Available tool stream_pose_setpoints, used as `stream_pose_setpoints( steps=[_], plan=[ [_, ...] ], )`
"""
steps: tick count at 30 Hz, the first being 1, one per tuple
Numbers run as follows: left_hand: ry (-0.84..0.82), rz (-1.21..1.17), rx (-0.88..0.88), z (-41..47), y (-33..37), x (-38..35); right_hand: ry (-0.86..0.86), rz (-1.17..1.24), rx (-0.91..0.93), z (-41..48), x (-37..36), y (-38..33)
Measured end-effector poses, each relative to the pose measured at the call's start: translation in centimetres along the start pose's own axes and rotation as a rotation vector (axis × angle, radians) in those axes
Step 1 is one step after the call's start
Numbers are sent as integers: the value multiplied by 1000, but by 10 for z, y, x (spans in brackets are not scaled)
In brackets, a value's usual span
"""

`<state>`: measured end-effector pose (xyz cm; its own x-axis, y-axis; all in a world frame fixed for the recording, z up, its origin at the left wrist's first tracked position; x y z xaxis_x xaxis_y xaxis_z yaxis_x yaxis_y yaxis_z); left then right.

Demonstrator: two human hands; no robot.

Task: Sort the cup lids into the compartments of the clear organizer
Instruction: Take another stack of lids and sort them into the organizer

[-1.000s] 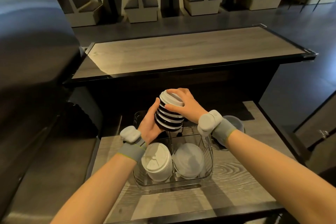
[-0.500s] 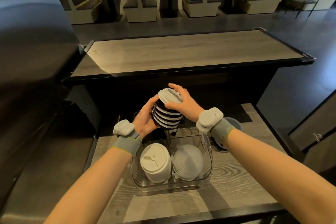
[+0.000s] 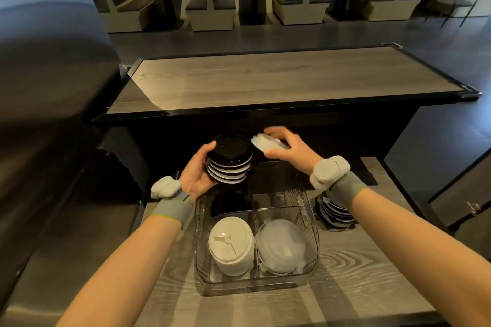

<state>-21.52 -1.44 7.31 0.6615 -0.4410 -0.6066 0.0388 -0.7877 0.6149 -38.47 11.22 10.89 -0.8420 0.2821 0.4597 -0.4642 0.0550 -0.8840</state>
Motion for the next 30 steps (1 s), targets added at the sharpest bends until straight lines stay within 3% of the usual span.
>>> stream_pose_setpoints(
  steps=[4, 11, 13, 15, 18, 19, 21, 24, 26, 30],
  plan=[
    [62, 48, -24, 4, 21, 16, -415, -351, -250, -4, -18, 40],
    [86, 46, -20, 13, 27, 20, -540, -764, -273, 6, -69, 90],
    [105, 57, -3, 14, 24, 23, -498, -689, -332, 9, -68, 90],
    [117, 63, 19, 13, 21, 26, -298, -561, -290, 15, -58, 75],
    [113, 89, 44, 13, 15, 26, 154, -268, -55, 23, -37, 31],
    [118, 120, 52, 12, 13, 26, 227, -174, 46, 24, -35, 13],
    [109, 182, 64, 10, 11, 24, 140, -82, 170, 28, -42, -15],
    [105, 217, 50, 4, 9, 23, -130, -206, 239, 31, -65, -32],
    [91, 205, 43, 0, 7, 24, -96, -214, 235, 34, -69, -30],
    [43, 226, 18, -7, 1, 29, -53, 16, 139, 31, -68, -28]
  ],
)
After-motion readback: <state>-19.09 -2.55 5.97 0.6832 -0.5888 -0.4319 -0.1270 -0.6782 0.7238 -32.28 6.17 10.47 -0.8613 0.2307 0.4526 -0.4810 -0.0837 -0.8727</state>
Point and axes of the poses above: each hand's wrist, its own z-axis towards the middle knuckle, its own x-axis out of the back of the hand, y = z × x, the point moved 3 cm from there along z, towards the middle knuckle, and after that the axes turned 12 degrees about x, right-handed, at the moved point
